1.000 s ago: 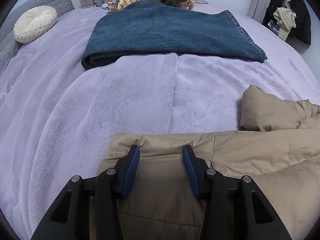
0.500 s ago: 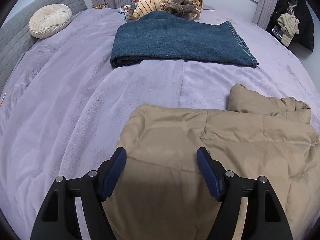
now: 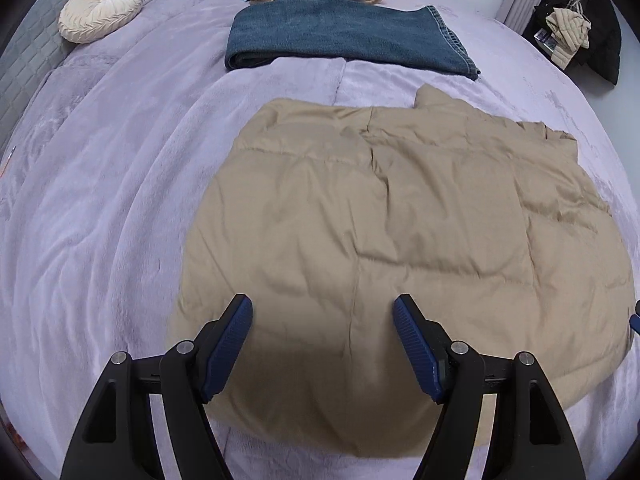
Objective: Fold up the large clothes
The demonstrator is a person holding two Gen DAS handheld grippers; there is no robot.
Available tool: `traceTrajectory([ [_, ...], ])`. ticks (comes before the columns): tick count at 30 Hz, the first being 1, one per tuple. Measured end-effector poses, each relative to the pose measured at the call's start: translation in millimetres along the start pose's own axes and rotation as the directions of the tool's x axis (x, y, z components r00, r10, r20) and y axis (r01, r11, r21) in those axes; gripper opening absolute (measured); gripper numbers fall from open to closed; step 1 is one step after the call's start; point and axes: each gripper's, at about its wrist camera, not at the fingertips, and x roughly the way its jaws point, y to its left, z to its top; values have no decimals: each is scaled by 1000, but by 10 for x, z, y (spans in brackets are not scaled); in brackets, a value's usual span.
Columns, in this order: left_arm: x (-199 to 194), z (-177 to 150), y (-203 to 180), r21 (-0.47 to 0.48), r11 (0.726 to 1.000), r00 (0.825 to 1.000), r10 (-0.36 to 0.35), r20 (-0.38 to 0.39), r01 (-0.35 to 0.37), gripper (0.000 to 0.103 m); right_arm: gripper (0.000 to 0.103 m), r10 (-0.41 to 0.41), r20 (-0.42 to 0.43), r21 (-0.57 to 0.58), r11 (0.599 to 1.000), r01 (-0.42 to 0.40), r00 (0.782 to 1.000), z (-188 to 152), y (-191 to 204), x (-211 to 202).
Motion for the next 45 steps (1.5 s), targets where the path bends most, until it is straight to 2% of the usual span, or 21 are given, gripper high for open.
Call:
traceTrajectory([
  [1, -18, -62, 5, -5, 1000, 1000, -4, -9, 4, 75, 62, 8, -3, 16, 1000, -8, 1000, -82, -31, -33],
  [2, -35, -131, 8, -11, 1000, 1000, -9, -19, 9, 75, 64, 14, -7, 28, 1000, -13, 1000, -157, -54, -56],
  [4, -64, -234, 19, -30, 999, 1000, -12, -26, 11, 103, 65, 26, -17, 51, 998, -25, 1000, -302, -112, -90],
  [6, -91, -296, 13, -41, 999, 1000, -11, -17, 10, 103, 71, 31, -23, 74, 997, -29, 999, -388, -173, -86],
  [15, -99, -389, 7, -80, 996, 998, -33, -52, 29, 103, 83, 79, -52, 175, 982, -69, 996, -537, -336, 71],
  [19, -77, -425, 21, -93, 995, 996, -50, -70, 44, 103, 84, 81, -53, 204, 977, -68, 995, -561, -383, 120],
  [23, -71, -506, 79, -135, 987, 992, -99, -75, 88, 103, 86, 131, -53, 242, 963, -115, 990, -586, -420, 193],
  [26, -77, -589, 224, -229, 960, 981, -182, -70, 161, 103, 86, 152, -51, 258, 957, -134, 987, -594, -425, 240],
  [31, -34, -729, 435, -335, 921, 973, -225, -41, 199, 103, 86, 168, -39, 279, 948, -151, 985, -601, -438, 286],
  [35, 83, -806, 528, -397, 874, 947, -320, -37, 280, 103, 87, 198, -18, 333, 925, -181, 980, -609, -518, 344],
  [37, 141, -815, 534, -416, 856, 936, -350, -31, 307, 103, 103, 235, -13, 370, 904, -214, 972, -606, -540, 417],
  [42, 281, -806, 500, -436, 828, 916, -401, -21, 353, 103, 103, 336, 21, 401, 860, -316, 942, -551, -441, 550],
  [45, 390, -767, 517, -450, 806, 901, -433, -7, 384, 103, 103, 365, 36, 391, 852, -349, 930, -468, -343, 579],
])
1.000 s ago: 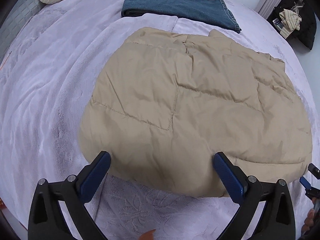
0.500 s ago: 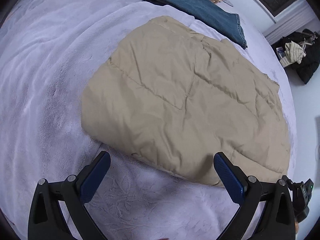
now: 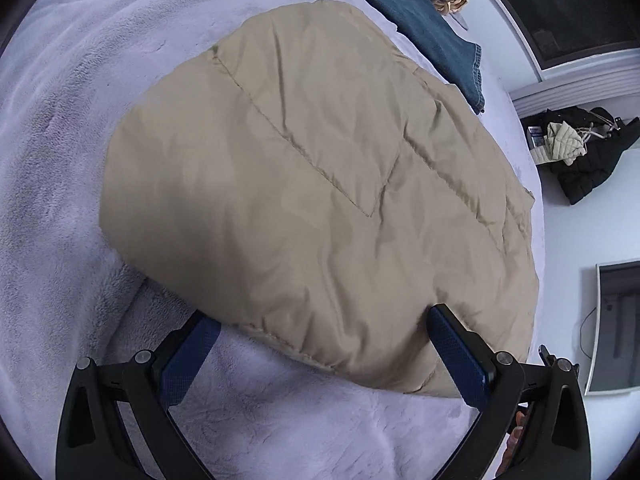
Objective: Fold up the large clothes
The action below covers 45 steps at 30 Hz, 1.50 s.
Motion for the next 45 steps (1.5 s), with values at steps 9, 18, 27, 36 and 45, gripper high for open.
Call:
traceTrajectory([
  [9, 199, 404, -45, -72, 995, 994, -58, 91, 65, 103, 103, -5, -34, 22, 1000, 6, 999, 111, -117, 181],
  [18, 202, 536, -128, -68, 994, 984, -79, 158, 91, 29, 102, 37, -66, 62, 998, -33, 997, 231, -105, 369],
  [27, -227, 351, -520, 98, 994, 963, 18, 267, -46, 20, 27, 84, -107, 37, 996, -80, 991, 253, -61, 242],
  [36, -628, -43, -639, 198, 974, 956, 51, 289, -111, 20, 24, 113, -151, -10, 993, -116, 982, 136, 0, -90],
  [45, -948, -702, -263, 226, 969, 976, 52, 212, -101, 20, 24, 69, -158, -16, 997, -72, 985, -386, -165, -498],
])
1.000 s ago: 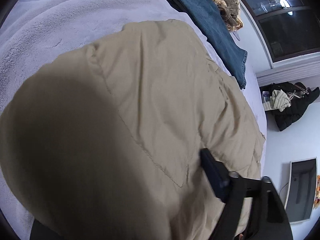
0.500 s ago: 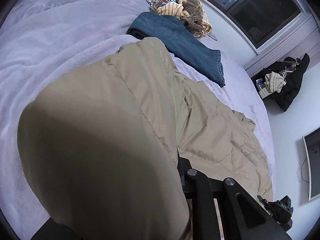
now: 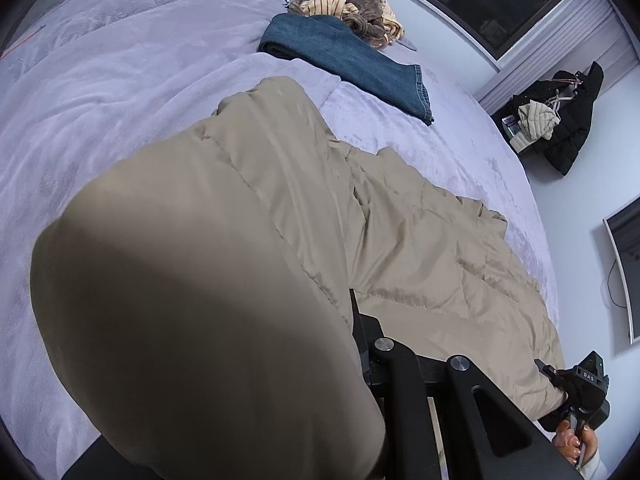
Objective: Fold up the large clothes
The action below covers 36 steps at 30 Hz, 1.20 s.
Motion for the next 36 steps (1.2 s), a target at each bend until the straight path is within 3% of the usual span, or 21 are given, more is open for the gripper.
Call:
traceTrajectory([
  [5, -243, -385, 212, 0, 1000, 998, -22, -65, 22, 20, 24, -31, -5, 43, 999, 31, 1000, -456, -144, -218],
  [11, -303, -766, 437, 24, 1000, 989, 4, -149, 0, 23, 24, -94, 3, 52, 994, 94, 996, -745, -242, -358],
  [15, -330, -899, 649, 9, 997, 981, 78, -180, -78, 47, 29, -150, 9, 65, 987, 149, 989, -689, -212, -199],
  [17, -438, -932, 743, -6, 996, 981, 82, -177, -85, 47, 35, -186, 16, 57, 981, 185, 982, -662, -161, -167],
  [25, -887, -986, 931, 37, 981, 977, 193, -96, -190, 47, 50, -341, 69, 16, 940, 341, 937, -688, 121, -70],
  [29, -898, -924, 1115, -1, 960, 958, 278, -74, -278, 47, 54, -399, 100, -6, 916, 401, 912, -834, 39, -158],
  [31, -829, -911, 1228, -12, 961, 956, 275, -104, -278, 47, 54, -412, 117, -10, 909, 416, 904, -884, 16, -213],
  [34, -601, -935, 1241, 61, 952, 939, 306, -155, -300, 47, 60, -471, 126, 11, 881, 473, 873, -947, -132, -313],
  [36, -521, -956, 1244, 99, 945, 929, 324, -177, -311, 47, 63, -477, 121, 43, 879, 475, 871, -998, -222, -358],
])
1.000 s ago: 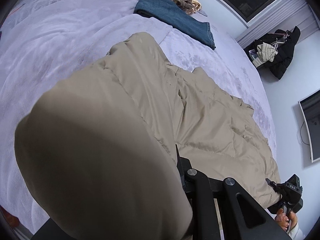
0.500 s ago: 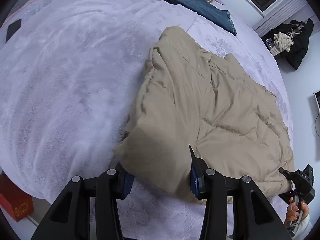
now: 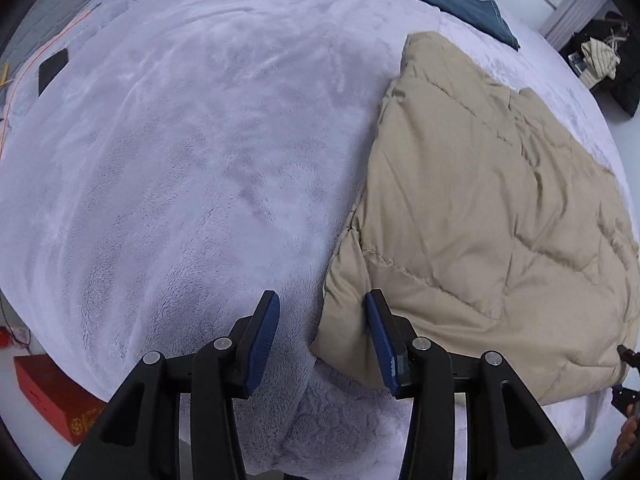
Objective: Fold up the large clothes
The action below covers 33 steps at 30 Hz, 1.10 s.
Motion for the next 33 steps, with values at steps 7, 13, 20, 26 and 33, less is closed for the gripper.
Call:
traceTrajectory([
  [7, -224, -9, -49, 62, 998, 1000, -5, -1, 5, 47, 65, -20, 0, -26, 999, 20, 1000, -258, -95, -288],
  [13, -516, -75, -130, 124, 991, 999, -48, 9, 46, 47, 71, 3, -15, -100, 995, -4, 1000, -542, 137, -386],
  [20, -760, -147, -334, 161, 986, 997, -51, 50, 43, 98, 80, -20, -54, -251, 968, 6, 998, -784, 486, -378],
  [26, -743, -119, -518, 156, 988, 999, -24, 23, 20, 98, 83, -67, -59, -370, 928, 41, 996, -797, 707, -353],
  [33, -738, -27, -855, 189, 982, 1000, -3, 15, 0, 98, 87, -87, -38, -455, 888, 60, 995, -687, 802, -411],
])
